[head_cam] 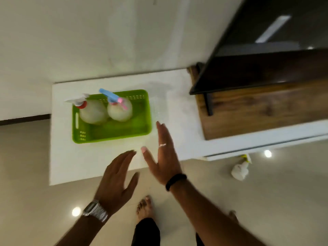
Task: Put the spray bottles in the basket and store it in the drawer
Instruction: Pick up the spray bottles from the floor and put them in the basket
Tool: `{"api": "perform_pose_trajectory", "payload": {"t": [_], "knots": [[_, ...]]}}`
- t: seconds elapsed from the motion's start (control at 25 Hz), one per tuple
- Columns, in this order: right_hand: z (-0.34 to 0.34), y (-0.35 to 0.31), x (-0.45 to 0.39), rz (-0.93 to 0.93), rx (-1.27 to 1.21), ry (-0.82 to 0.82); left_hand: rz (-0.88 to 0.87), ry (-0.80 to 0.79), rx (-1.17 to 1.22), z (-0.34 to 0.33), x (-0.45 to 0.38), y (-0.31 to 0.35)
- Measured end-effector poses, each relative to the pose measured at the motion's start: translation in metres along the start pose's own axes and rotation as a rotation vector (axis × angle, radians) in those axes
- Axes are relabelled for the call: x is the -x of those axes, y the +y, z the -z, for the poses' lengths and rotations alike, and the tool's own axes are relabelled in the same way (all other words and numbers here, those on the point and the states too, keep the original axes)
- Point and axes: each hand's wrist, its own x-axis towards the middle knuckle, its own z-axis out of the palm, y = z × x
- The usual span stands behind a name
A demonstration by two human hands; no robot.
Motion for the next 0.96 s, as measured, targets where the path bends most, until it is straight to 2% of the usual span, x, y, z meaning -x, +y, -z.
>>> {"api": "perform_pose_trajectory", "payload": {"t": [0.08,0.2,0.32,0.4,0.48,0.6,0.76,0.84,0.96], "knots": [[0.017,0.032,0.056,0.03,0.064,-0.128,0.002,-0.1,-0.024,-0.021,0.03,0.019],[0.063,0.099,0.143,-0.028,0.18,-0.369,-0.043,-0.315,-0.083,-0.069,0.064,0.065],[0.129,0.171,0.208,-0.074,0.307,-0.57,-0.194,-0.574,-0.165,-0.119,0.072,0.115],[0.175,0.217,0.24,-0.133,0.405,-0.64,-0.281,-0.67,-0.217,-0.156,0.06,0.148],[0.216,0.266,0.26,-0.258,0.492,-0.637,-0.337,-0.677,-0.261,-0.2,0.036,0.182],[0.257,0.356,0.276,-0.512,0.578,-0.499,-0.341,-0.665,-0.314,-0.296,-0.019,0.235],[0.273,0.464,0.273,-0.818,0.577,-0.266,-0.163,-0.633,-0.304,-0.438,-0.087,0.289],[0.268,0.514,0.271,-0.932,0.515,-0.225,-0.048,-0.618,-0.315,-0.508,-0.113,0.305],[0.252,0.576,0.267,-1.043,0.409,-0.238,0.004,-0.604,-0.299,-0.593,-0.141,0.318]]}}
